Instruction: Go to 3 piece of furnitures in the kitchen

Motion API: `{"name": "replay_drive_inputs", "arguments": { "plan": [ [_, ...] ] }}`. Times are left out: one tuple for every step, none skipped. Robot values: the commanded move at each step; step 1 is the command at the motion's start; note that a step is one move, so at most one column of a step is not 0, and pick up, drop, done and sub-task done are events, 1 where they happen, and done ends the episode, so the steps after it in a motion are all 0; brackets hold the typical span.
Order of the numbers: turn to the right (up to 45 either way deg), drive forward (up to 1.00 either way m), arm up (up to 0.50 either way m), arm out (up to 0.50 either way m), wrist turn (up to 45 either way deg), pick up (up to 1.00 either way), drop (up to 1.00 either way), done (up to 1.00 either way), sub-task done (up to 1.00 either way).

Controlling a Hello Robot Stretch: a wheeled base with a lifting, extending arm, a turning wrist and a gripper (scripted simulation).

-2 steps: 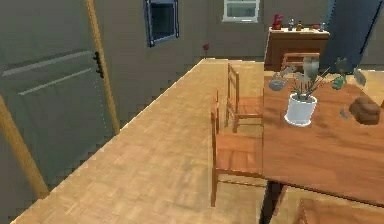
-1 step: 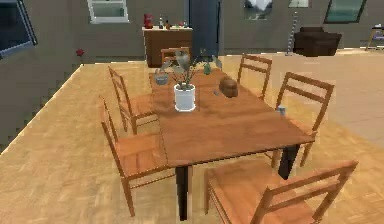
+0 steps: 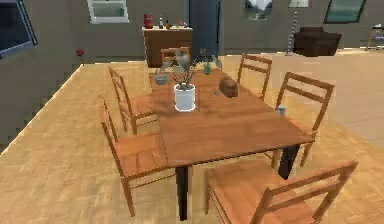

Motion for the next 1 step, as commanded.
{"name": "replay_drive_inputs", "arguments": {
  "plan": [
    [-45.0, 0.0, 0.0, 0.0, 0.0, 0.0, 0.0, 0.0, 0.0]
  ]
}}
